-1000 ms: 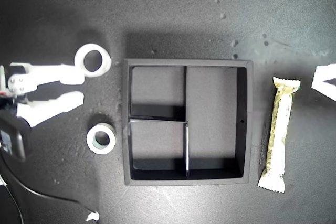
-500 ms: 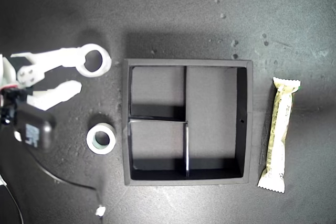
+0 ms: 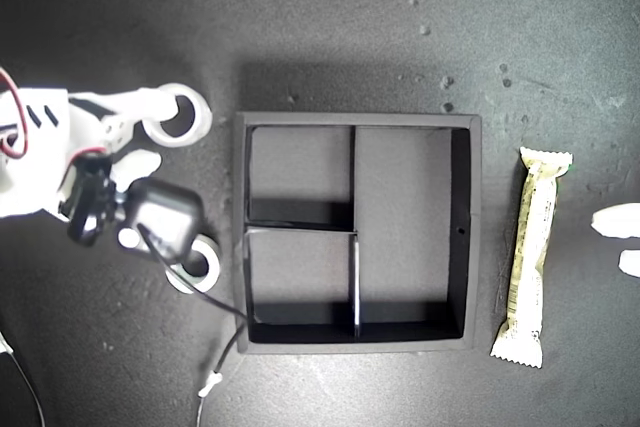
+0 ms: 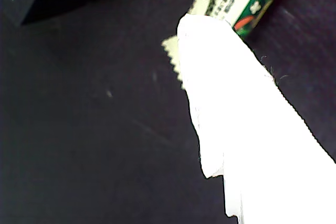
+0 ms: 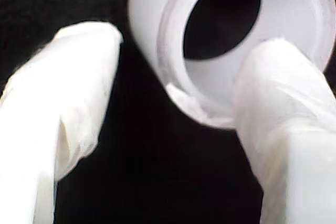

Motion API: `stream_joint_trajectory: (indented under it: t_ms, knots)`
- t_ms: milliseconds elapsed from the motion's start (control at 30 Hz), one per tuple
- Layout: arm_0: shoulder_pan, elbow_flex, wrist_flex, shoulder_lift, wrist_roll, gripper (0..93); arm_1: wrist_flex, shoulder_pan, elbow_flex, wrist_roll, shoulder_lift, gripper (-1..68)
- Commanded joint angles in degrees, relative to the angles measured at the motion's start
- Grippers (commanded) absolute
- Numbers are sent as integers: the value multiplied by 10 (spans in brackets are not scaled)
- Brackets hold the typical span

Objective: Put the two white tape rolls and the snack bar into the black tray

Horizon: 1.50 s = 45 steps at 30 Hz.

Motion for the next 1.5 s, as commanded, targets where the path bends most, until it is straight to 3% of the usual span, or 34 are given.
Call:
stream_joint_trajectory:
  t_ms: [0,233,533,667,867,1167,1200,1333,1467]
  knots:
    - [-8,-27,-27,-28,2,177,-12,-8,-4,11,-1,235]
    - [-11,-74,-31,-116,5,174,-17,-11,22,28,-1,232]
    - [-57,-73,-31,-163,-65,3,21,-40,10,-76,-83,235]
    - [-47,-90,-1,-120,-69,1,25,-46,-35,-127,-205,251]
    - [-9,-204,87,-94,-36,1,-20,-36,-62,-176,-319,248]
    - [33,-449,178,-239,35,1,-142,-52,-102,-171,-506,225]
    - [38,-475,190,-256,40,1,-159,-56,-103,-166,-526,206]
    - [45,-562,234,-317,54,1,-195,-59,-92,-152,-556,0]
    - [53,-681,275,-403,58,1,-101,-76,-156,-174,-556,-1]
